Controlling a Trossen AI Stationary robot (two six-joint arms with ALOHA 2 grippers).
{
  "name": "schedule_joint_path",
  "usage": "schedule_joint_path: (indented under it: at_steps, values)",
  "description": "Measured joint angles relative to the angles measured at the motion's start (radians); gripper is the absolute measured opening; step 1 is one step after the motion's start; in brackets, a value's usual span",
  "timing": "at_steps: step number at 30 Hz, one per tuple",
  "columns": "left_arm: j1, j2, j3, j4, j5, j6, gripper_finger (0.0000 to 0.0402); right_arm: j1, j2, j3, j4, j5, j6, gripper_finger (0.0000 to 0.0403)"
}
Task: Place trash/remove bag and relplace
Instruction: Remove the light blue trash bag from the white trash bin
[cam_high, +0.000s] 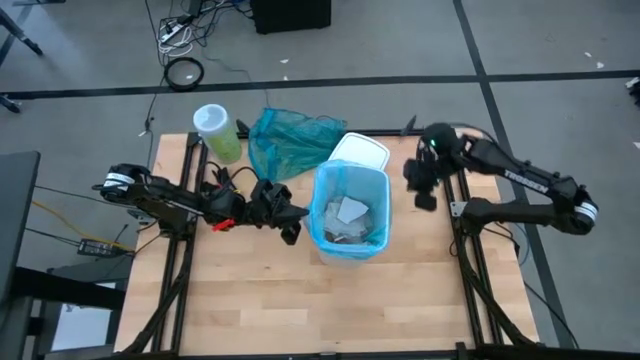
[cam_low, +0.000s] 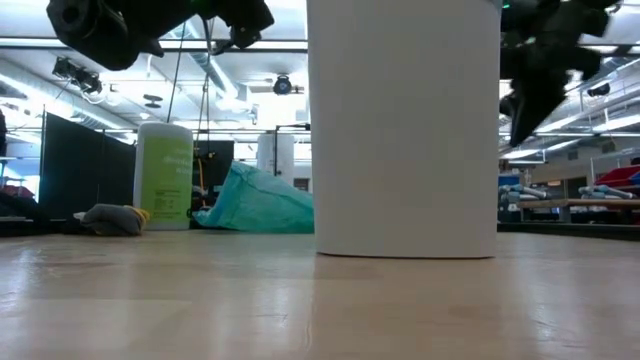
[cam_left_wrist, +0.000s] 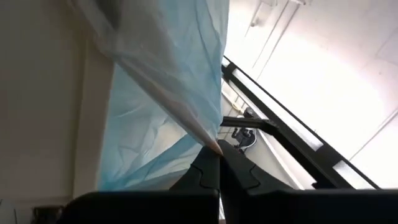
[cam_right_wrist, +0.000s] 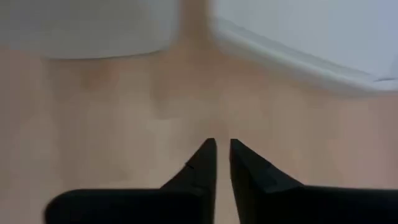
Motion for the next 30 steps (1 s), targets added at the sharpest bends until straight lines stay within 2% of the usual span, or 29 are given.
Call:
schedule_joint_path:
  at_steps: [3, 6, 11, 15, 18, 23, 30]
  values:
    - [0.009, 0.0, 0.0, 0.0, 0.0, -0.001, 0.0001, 0.057, -0.112, -0.133, 0.126, -0.076, 0.167, 0.0074]
    - [0.014, 0.0, 0.0, 0.0, -0.001, 0.001, 0.0001, 0.114, -0.229, -0.302, 0.343, -0.063, 0.367, 0.0124]
    - [0.014, 0.0, 0.0, -0.005, -0.056, 0.004, 0.0004, 0.168, -0.335, -0.578, 0.899, 0.051, 0.673, 0.0193]
    - [0.016, 0.0, 0.0, -0.043, -0.121, 0.001, 0.0005, 0.209, -0.338, -0.709, 1.188, 0.15, 0.762, 0.0215]
    - [0.025, 0.001, 0.0, -0.061, -0.135, -0.002, 0.0005, 0.24, -0.338, -0.742, 1.274, 0.184, 0.774, 0.0215]
    - [0.043, 0.001, 0.0, -0.09, -0.136, -0.004, 0.0006, 0.305, -0.338, -0.716, 1.336, 0.201, 0.777, 0.0207]
    - [0.048, 0.001, 0.0, -0.097, -0.137, -0.004, 0.0007, 0.417, -0.34, -0.681, 1.352, 0.209, 0.805, 0.0203]
